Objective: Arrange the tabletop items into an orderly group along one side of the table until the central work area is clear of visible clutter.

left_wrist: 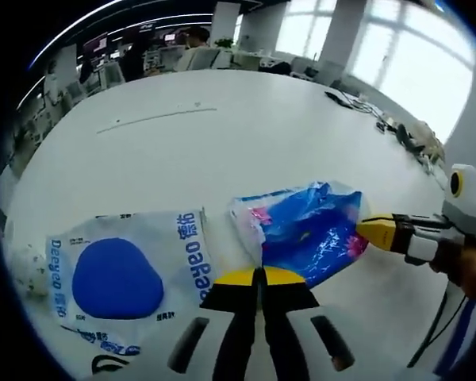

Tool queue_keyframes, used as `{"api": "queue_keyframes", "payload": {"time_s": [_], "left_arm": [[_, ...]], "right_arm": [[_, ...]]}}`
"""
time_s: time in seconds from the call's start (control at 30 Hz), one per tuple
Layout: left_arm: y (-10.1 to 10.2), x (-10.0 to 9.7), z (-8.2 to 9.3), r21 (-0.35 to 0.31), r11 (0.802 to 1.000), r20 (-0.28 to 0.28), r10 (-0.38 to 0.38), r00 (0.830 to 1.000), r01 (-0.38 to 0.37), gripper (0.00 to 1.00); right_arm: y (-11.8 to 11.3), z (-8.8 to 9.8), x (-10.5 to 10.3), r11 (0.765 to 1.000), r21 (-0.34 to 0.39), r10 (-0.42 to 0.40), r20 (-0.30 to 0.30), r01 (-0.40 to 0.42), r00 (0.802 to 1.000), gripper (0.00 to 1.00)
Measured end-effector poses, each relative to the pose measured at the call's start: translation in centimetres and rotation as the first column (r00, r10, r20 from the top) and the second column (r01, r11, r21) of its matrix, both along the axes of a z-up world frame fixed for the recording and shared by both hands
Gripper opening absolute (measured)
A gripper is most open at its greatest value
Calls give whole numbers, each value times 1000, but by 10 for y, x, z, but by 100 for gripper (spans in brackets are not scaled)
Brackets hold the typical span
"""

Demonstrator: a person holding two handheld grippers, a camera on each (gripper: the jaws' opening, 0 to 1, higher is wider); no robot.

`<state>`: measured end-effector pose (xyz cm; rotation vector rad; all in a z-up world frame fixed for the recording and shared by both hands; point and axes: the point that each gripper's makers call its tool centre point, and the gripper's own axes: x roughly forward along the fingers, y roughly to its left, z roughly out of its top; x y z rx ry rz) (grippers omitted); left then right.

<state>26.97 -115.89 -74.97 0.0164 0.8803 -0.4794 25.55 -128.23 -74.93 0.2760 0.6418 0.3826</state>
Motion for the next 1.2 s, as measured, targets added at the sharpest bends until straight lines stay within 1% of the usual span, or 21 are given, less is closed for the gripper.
{"api": "queue_keyframes", "payload": {"time_s": [0.1,0.2,0.33,0.43,0.57,0.67,0.7,0.77,0.83,0.9,0.97,1.0,1.1,1.13,1.2], "left_arm": [[-1,0,0,6,1000,-1,-1,1000,1,0],[0,0,1,12,1000,0,0,1000,0,0],[-1,0,0,21,1000,6,-4,1000,4,0],[-1,-1,1,15,1000,-1,0,1000,0,0],[-3,-2,3,24,1000,13,-16,1000,16,5],[-5,-3,5,30,999,25,-27,999,26,12],[-5,-4,7,31,999,30,-30,999,29,14],[-5,-5,9,38,999,39,-39,998,38,18],[-4,-4,10,41,998,44,-42,998,41,21],[-1,-4,13,48,998,52,-37,998,35,27],[0,-3,18,41,999,69,-34,997,31,34],[0,-1,24,33,999,97,-35,995,32,39],[4,4,38,22,999,162,-28,986,25,61],[5,4,40,10,1000,167,-25,986,24,72],[2,4,46,-54,998,175,-16,984,25,91]], "right_arm": [[1,-5,-1,1000,-13,13,-13,-13,1000,0],[0,-5,0,1000,-5,10,-13,-10,1000,0],[1,-6,1,1000,-11,14,-14,-15,1000,1],[2,-6,0,999,-23,25,-12,-26,1000,2],[4,-8,-2,999,-32,37,-13,-38,999,4],[5,-8,-2,998,-42,41,-12,-42,999,7],[6,-9,-4,997,-62,51,-11,-52,999,9],[5,-9,-4,987,-136,91,16,-88,996,15],[6,-11,-6,988,-134,83,8,-82,996,20],[7,-11,-5,989,-123,79,13,-77,997,24],[6,-9,-2,991,-117,62,28,-59,998,29],[7,-7,-1,991,-121,58,44,-53,997,31],[7,2,0,990,-132,56,80,-45,995,40],[8,4,0,991,-130,53,88,-41,995,43],[8,13,2,993,-115,45,118,-31,992,52]]}}
